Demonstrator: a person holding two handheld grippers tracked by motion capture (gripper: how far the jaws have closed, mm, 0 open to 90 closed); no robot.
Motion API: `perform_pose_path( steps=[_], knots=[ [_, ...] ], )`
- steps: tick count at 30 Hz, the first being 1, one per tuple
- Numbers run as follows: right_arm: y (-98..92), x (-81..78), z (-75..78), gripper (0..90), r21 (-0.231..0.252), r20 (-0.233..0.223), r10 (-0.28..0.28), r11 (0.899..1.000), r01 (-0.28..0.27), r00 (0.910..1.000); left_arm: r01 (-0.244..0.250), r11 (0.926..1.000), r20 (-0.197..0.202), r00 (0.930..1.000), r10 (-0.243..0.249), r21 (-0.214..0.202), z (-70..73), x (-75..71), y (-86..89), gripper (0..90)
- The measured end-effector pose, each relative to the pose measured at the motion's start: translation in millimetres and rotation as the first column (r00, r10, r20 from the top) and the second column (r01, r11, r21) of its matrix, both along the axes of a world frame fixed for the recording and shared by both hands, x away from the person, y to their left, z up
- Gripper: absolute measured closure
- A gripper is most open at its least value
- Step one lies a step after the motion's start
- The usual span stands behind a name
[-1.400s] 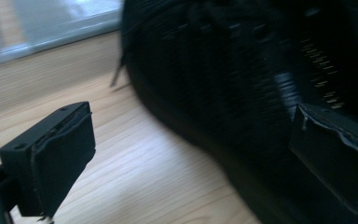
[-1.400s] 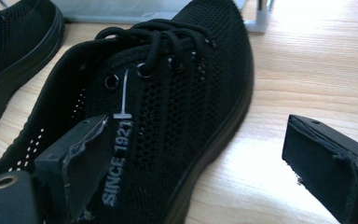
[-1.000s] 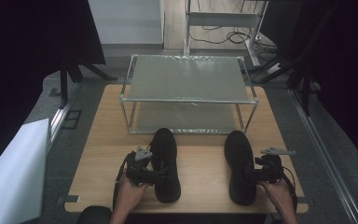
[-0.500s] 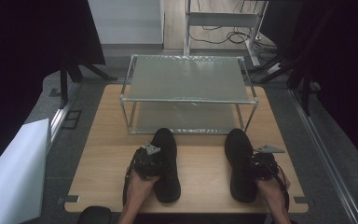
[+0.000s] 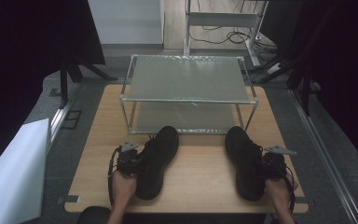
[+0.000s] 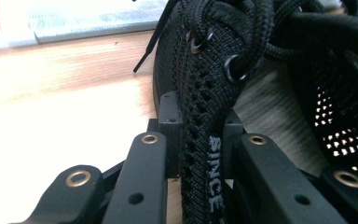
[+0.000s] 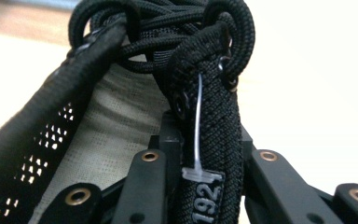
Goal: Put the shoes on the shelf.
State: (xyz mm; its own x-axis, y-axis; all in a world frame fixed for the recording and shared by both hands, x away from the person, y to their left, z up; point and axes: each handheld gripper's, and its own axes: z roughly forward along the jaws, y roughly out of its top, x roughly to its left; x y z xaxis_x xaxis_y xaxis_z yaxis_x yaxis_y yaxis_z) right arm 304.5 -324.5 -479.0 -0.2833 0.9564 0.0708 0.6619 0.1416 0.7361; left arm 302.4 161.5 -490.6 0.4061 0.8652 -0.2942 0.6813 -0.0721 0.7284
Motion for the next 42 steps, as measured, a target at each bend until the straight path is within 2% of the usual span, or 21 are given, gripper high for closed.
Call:
perform_pose_path(
  steps=[3,4,8,11,12,14,15,16,21,22,23,24,29,30,31,32,35,36,37,39,42],
  knots=[
    [-6.4,-0.2,-0.4,75.9,0.090,-0.021,-0.010,0.996,0.012,0.9997,-0.002,0.9996,-0.006,1.0000,0.002,-0.028,-0.1,-1.5,5.7,78.5],
    [-6.4,-0.2,-0.4,75.9,0.090,-0.021,-0.010,0.996,0.012,0.9997,-0.002,0.9996,-0.006,1.0000,0.002,-0.028,-0.1,-1.5,5.7,78.5],
    [-10.0,-1.2,-0.3,76.0,0.205,-0.039,0.001,0.979,0.007,0.9992,-0.011,0.9977,0.008,0.9999,0.011,-0.066,3.2,-5.7,7.3,78.6],
    [-10.6,-2.0,2.7,76.0,0.319,-0.041,0.015,0.948,-0.002,0.9990,0.005,0.9931,0.010,0.9999,-0.004,-0.118,6.5,-7.2,8.0,78.9],
    [-10.6,-2.0,2.7,76.0,0.319,-0.041,0.015,0.948,-0.002,0.9990,0.011,0.9906,0.012,0.9999,-0.009,-0.136,7.5,-7.3,8.0,78.9],
    [-9.5,-2.1,4.5,76.0,0.396,-0.035,0.039,0.918,-0.022,0.9986,0.018,0.9834,0.012,0.9998,-0.016,-0.181,10.9,-7.4,6.7,78.9],
    [-9.5,-2.1,4.5,76.0,0.396,-0.035,0.039,0.918,-0.022,0.9986,0.018,0.9834,0.012,0.9998,-0.016,-0.181,10.9,-7.4,6.7,78.8],
    [-7.8,-2.3,5.5,75.9,0.438,-0.031,0.056,0.898,-0.036,0.9980,0.021,0.9780,0.011,0.9998,-0.019,-0.208,13.0,-7.8,5.4,78.8],
    [-1.6,-2.7,9.5,75.9,0.470,-0.010,0.073,0.881,-0.060,0.9973,0.027,0.9683,0.020,0.9995,-0.023,-0.249,18.1,-10.0,2.0,78.8],
    [-0.4,-2.7,10.4,75.9,0.483,-0.005,0.079,0.873,-0.066,0.9969,0.029,0.9654,0.021,0.9995,-0.024,-0.259,19.3,-10.5,1.2,78.8],
    [2.2,-2.4,12.2,75.9,0.516,0.002,0.091,0.853,-0.079,0.9958,0.031,0.9579,0.026,0.9994,-0.024,-0.285,21.9,-11.5,-0.2,78.8],
    [2.2,-2.4,12.2,75.9,0.516,0.002,0.091,0.853,-0.079,0.9958,0.031,0.9579,0.026,0.9994,-0.024,-0.285,21.9,-11.5,-0.2,78.8],
    [12.5,-2.1,21.2,75.9,0.598,0.025,0.121,0.794,-0.111,0.9924,0.025,0.9441,0.036,0.9993,-0.014,-0.329,28.8,-14.5,-3.3,78.8],
    [12.5,-2.1,21.2,75.9,0.598,0.025,0.121,0.794,-0.111,0.9924,0.022,0.9426,0.038,0.9992,-0.010,-0.333,30.3,-15.0,-3.9,78.8],
    [16.2,-1.8,25.6,75.9,0.614,0.037,0.132,0.779,-0.127,0.9905,0.019,0.9369,0.040,0.9992,-0.006,-0.349,33.2,-16.0,-4.5,78.7],
    [16.2,-1.8,25.6,75.9,0.614,0.037,0.132,0.779,-0.127,0.9905,0.019,0.9369,0.040,0.9992,-0.006,-0.349,33.2,-16.0,-4.5,78.7],
    [23.6,-1.5,35.0,75.9,0.639,0.060,0.147,0.755,-0.151,0.9873,0.023,0.9193,0.047,0.9989,-0.004,-0.393,38.6,-17.4,-4.6,78.7],
    [23.6,-1.5,35.0,75.9,0.639,0.060,0.147,0.755,-0.151,0.9873,0.023,0.9193,0.047,0.9989,-0.004,-0.393,38.6,-17.4,-4.6,78.7],
    [27.5,-1.2,39.3,75.9,0.654,0.070,0.153,0.739,-0.161,0.9857,0.019,0.9155,0.050,0.9987,0.001,-0.402,40.4,-17.8,-4.9,78.7],
    [29.1,-1.2,41.6,75.9,0.657,0.072,0.156,0.736,-0.165,0.9851,0.024,0.9093,0.059,0.9982,0.001,-0.416,44.8,-18.7,-5.4,78.7],
    [35.3,0.8,48.7,75.9,0.677,0.083,0.158,0.716,-0.172,0.9839,0.028,0.8980,0.078,0.9969,0.008,-0.439,53.5,-19.1,-7.5,78.7]
  ],
)
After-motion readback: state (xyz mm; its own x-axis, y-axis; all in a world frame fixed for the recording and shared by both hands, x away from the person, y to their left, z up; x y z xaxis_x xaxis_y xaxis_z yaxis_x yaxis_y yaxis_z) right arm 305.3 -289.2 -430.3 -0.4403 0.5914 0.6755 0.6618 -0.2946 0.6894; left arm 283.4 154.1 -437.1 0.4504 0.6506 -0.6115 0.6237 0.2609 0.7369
